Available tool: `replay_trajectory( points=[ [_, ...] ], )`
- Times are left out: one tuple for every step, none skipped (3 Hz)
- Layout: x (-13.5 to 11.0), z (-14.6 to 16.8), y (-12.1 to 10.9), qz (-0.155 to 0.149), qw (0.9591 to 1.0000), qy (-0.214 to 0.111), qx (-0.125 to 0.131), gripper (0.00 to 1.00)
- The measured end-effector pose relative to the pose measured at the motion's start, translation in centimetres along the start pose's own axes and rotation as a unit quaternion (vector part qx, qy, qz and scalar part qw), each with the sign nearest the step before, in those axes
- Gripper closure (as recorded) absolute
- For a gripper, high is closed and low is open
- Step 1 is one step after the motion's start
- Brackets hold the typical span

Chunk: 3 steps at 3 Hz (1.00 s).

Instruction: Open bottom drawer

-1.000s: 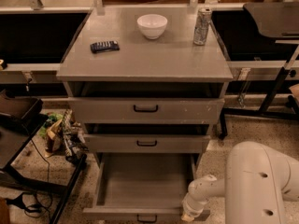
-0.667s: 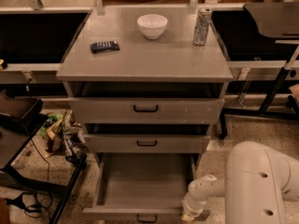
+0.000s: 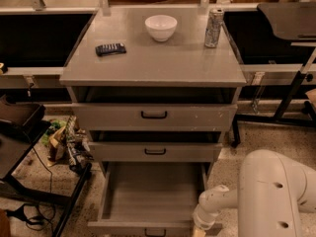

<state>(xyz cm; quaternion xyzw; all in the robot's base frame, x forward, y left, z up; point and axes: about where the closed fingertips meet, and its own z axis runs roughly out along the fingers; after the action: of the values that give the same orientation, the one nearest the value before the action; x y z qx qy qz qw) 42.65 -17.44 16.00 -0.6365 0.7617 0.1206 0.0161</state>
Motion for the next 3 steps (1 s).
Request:
replay_trajectory(
  points=[
    [0.0,0.0,0.0,0.000,1.0000,0.000,0.000,0.00],
    [-0.9,-1.7,1.2,-0.027,0.9996,0.005,0.003,0.00],
    [-2.5,-6.4,3.9,-0.076,0.9969,0.020,0.002,0.00]
  ],
)
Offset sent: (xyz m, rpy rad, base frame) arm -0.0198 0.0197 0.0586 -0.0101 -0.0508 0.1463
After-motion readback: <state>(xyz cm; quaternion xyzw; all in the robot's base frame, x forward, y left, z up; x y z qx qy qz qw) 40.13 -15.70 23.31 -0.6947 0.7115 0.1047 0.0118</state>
